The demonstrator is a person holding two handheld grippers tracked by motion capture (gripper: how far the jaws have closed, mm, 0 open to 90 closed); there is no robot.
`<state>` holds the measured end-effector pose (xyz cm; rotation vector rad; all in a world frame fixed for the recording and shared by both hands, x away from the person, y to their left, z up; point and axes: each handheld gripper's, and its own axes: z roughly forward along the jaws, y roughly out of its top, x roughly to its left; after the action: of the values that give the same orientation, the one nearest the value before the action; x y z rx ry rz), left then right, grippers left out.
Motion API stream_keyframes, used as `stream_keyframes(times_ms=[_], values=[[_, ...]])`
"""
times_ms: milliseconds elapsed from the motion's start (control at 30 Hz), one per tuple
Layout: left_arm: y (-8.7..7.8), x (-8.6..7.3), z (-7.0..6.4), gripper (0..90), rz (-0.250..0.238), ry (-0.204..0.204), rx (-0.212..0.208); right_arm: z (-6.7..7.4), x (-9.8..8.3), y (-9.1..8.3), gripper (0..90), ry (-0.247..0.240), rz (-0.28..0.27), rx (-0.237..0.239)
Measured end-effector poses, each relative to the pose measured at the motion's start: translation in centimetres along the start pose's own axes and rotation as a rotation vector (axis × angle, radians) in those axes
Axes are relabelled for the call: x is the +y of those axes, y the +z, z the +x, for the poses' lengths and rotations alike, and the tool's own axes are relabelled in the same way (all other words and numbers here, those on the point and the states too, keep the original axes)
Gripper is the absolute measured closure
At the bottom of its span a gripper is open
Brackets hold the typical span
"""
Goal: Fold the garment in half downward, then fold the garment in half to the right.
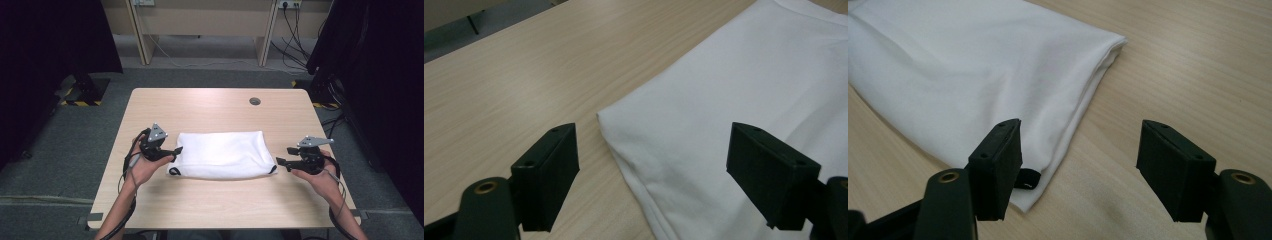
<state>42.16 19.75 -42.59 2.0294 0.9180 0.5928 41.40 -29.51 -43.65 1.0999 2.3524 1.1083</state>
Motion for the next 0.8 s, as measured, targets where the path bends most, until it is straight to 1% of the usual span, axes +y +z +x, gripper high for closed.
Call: stream_keyframes(times_ms=[167, 300, 333, 400, 467, 533, 633, 700, 733, 800], values=[[-0.2, 0.4, 0.1, 22.8, -0.007, 0.009, 0.001, 0.1, 0.4, 0.1, 33.9, -0.003, 0.0, -0.001], [0.4, 1.1, 0.7, 26.6, -0.006, 0.01, -0.005, 0.6, 1.0, 0.0, 33.6, -0.018, -0.014, 0.01], [0.9, 1.3, 1.0, 28.0, -0.002, -0.001, -0.007, 0.7, 1.1, 0.1, 33.5, -0.022, -0.018, 0.015], [1.9, 1.5, 1.7, 30.7, 0.02, -0.014, -0.005, 1.0, 1.4, 0.2, 33.2, -0.031, -0.016, 0.024], [3.2, 1.8, 2.6, 33.4, 0.047, -0.038, -0.004, 1.2, 1.7, 0.5, 32.2, -0.045, -0.009, 0.034], [4.2, 2.0, 3.2, 37.4, 0.067, -0.058, -0.009, 1.4, 1.8, 0.7, 32.1, -0.056, -0.005, 0.04], [5.8, 2.2, 3.9, 43.0, 0.102, -0.086, -0.032, 1.7, 2.0, 0.7, 32.1, -0.065, -0.008, 0.046], [6.4, 2.3, 4.2, 45.8, 0.116, -0.11, -0.052, 1.9, 2.2, 0.7, 32.0, -0.072, -0.011, 0.047], [6.7, 2.3, 4.3, 46.7, 0.126, -0.108, -0.052, 2.0, 2.3, 0.7, 32.0, -0.075, -0.013, 0.047], [7.2, 2.4, 4.3, 48.1, 0.142, -0.107, -0.065, 2.3, 2.5, 0.7, 31.9, -0.082, -0.015, 0.046]])
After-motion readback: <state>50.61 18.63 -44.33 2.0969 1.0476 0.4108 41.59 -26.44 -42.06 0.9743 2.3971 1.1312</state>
